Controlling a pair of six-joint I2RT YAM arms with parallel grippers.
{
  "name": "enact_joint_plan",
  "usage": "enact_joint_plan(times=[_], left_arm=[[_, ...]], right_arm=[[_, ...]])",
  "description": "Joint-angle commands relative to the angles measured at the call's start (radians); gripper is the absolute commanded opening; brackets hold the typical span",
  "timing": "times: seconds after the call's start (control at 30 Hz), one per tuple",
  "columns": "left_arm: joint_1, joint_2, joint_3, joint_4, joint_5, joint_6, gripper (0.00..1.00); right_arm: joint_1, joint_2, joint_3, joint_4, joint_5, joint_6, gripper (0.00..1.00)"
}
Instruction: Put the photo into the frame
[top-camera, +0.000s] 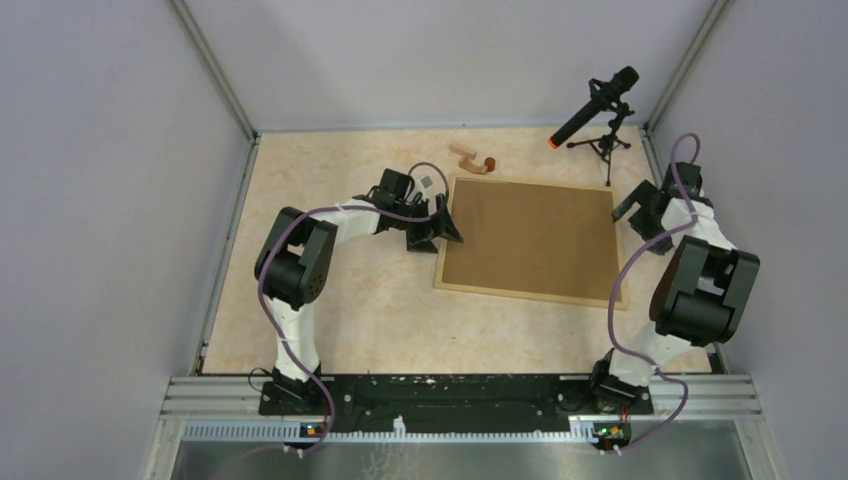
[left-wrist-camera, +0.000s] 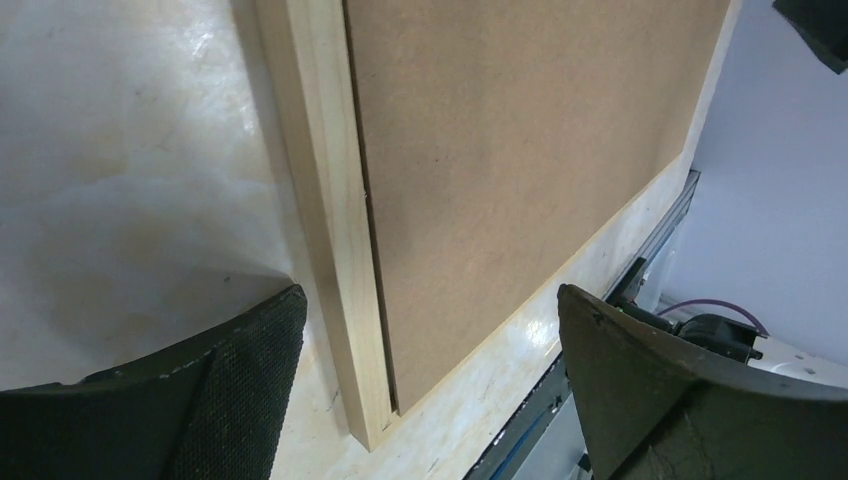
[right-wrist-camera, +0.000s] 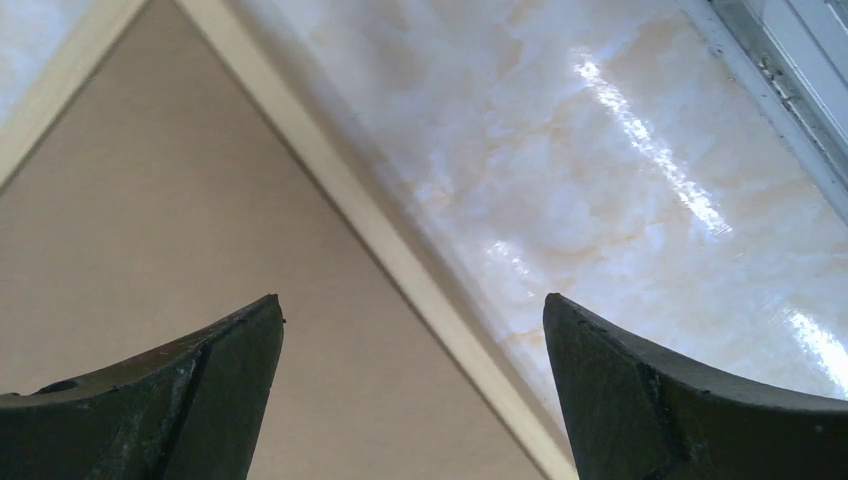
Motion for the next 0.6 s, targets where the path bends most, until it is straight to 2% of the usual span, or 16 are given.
enact_joint_plan(times=[0.0, 0.2, 0.33, 0.5, 0.57], left_arm=[[-0.028, 0.051, 0.029, 0.027, 0.011, -0.011, 0.99], [-0.037, 0.054, -0.021, 0.053, 0.03, -0.035, 0.99], [-0.037, 0.022, -0.097, 0.106, 0.062, -0.073, 0.99], [-0.039, -0.034, -0.205, 0.19, 0.107, -0.126, 0.99], [-0.045, -0.075, -0.254, 0.21, 0.112, -0.136, 0.99]], right_arm=[[-0.037, 0.039, 0.005, 0.064, -0.059, -0.036, 0.99], [-0.037, 0.08, -0.035, 0.073, -0.079, -0.038, 0.99], [-0.037, 0.048, -0.142, 0.116, -0.125, -0.017, 0.99], [-0.026, -0.05, -0.293, 0.161, -0.312, 0.018, 0.99], [0.007, -0.106, -0.344, 0.154, -0.339, 0.026, 0.99]])
